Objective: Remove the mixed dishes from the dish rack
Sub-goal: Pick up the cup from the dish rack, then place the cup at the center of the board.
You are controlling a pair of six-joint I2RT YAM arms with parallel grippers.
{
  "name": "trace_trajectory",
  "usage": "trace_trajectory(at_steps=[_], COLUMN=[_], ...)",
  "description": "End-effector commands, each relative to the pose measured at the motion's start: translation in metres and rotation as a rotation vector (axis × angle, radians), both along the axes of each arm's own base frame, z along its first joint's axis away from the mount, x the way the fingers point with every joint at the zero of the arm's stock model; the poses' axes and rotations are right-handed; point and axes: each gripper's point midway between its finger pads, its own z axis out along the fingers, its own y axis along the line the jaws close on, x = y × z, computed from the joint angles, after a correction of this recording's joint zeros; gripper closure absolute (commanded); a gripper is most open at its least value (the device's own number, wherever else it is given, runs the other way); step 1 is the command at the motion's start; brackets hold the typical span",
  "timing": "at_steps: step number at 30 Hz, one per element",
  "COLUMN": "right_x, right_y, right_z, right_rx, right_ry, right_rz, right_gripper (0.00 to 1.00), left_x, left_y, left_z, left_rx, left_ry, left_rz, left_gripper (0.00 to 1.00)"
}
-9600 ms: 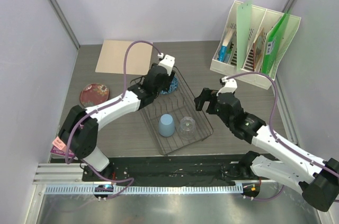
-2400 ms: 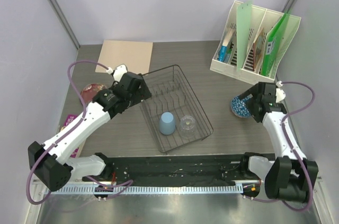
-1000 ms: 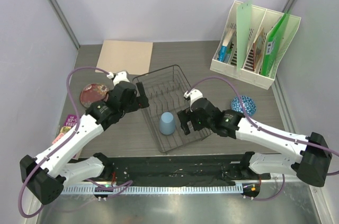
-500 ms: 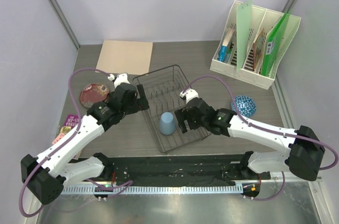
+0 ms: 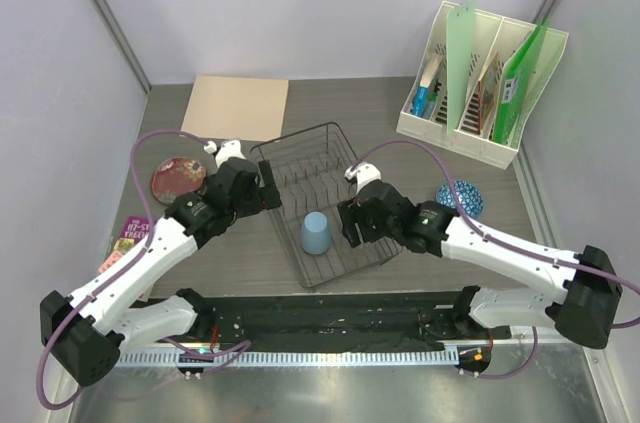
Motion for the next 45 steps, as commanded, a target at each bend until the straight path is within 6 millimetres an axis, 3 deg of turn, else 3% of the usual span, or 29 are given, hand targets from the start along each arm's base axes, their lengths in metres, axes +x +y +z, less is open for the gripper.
trace_trajectory(at_steps=[1,6,7,8,9,10,11,12,13,14,15,16,19,21,23,24,28,33,36,39,41,45], right_x=[0.008,0.008,0.011,0.015,0.023,0.026,0.025,0.024,0.025,0.024,0.021,0.021,0.024,0.026,0.026,0.026,0.024,0.023,0.02,0.023,0.023,0.025], right_y=[0.014,0.007,0.004,-0.01,-0.016,-0.022,-0.03,-0.022,-0.021,-0.018,-0.009,-0.004,0.008,0.011,0.016,0.018,0.033,0.038,0.047,0.05,0.049,0.046], right_z=[0.098,0.176,0.185,0.192,0.203,0.192,0.203,0.218,0.211,0.216,0.228,0.227,0.233,0.242,0.237,0.245,0.243,0.246,0.242,0.235,0.234,0.231], right_rx=[0.181,0.361,0.394,0.421,0.5,0.52,0.593,0.707,0.735,0.782,0.85,0.874,0.943,0.997,1.033,1.076,1.117,1.156,1.152,1.146,1.145,1.114], right_ry=[-0.13,-0.257,-0.286,-0.333,-0.358,-0.36,-0.387,-0.402,-0.395,-0.396,-0.396,-0.38,-0.349,-0.362,-0.337,-0.348,-0.302,-0.292,-0.257,-0.241,-0.242,-0.251], right_rz=[-0.004,-0.037,-0.063,-0.135,-0.225,-0.283,-0.307,-0.286,-0.282,-0.262,-0.216,-0.201,-0.16,-0.154,-0.142,-0.128,-0.064,-0.04,0.0,-0.008,-0.013,-0.023], right_gripper=[0.74,0.77,0.81,0.98,0.99,0.99,0.99,0.99,0.99,0.99,0.99,0.99,0.99,0.99,0.99,0.99,0.99,0.99,0.99,0.99,0.99,0.99], left_x=[0.006,0.011,0.011,0.012,0.013,0.012,0.009,0.004,0.001,-0.008,-0.014,-0.023,-0.042,-0.047,-0.056,-0.056,-0.056,-0.057,-0.059,-0.059,-0.059,-0.059], left_y=[-0.004,-0.003,-0.004,-0.007,-0.017,-0.024,-0.031,-0.04,-0.06,-0.067,-0.071,-0.085,-0.099,-0.106,-0.112,-0.114,-0.118,-0.123,-0.126,-0.129,-0.129,-0.127], left_z=[0.012,0.025,0.029,0.033,0.04,0.045,0.06,0.058,0.084,0.107,0.1,0.132,0.151,0.157,0.171,0.168,0.17,0.167,0.167,0.164,0.165,0.163], left_rx=[-0.027,-0.035,-0.046,-0.063,-0.112,-0.151,-0.21,-0.259,-0.389,-0.481,-0.528,-0.665,-0.796,-0.825,-0.883,-0.895,-0.922,-0.938,-0.957,-0.964,-0.965,-0.937], left_ry=[-0.045,-0.082,-0.091,-0.104,-0.126,-0.144,-0.191,-0.207,-0.289,-0.368,-0.384,-0.466,-0.495,-0.485,-0.517,-0.511,-0.505,-0.482,-0.481,-0.462,-0.464,-0.462], left_rz=[0.006,0.02,0.019,0.01,-0.024,-0.057,-0.094,-0.143,-0.229,-0.285,-0.311,-0.392,-0.503,-0.552,-0.618,-0.623,-0.637,-0.665,-0.678,-0.693,-0.695,-0.685], left_gripper=[0.0,0.0,0.0,0.0,0.0,0.0,0.0,0.0,0.0,0.0,0.0,0.0,0.0,0.0,0.0,0.0,0.03,0.06,0.16,0.46,0.57,0.99])
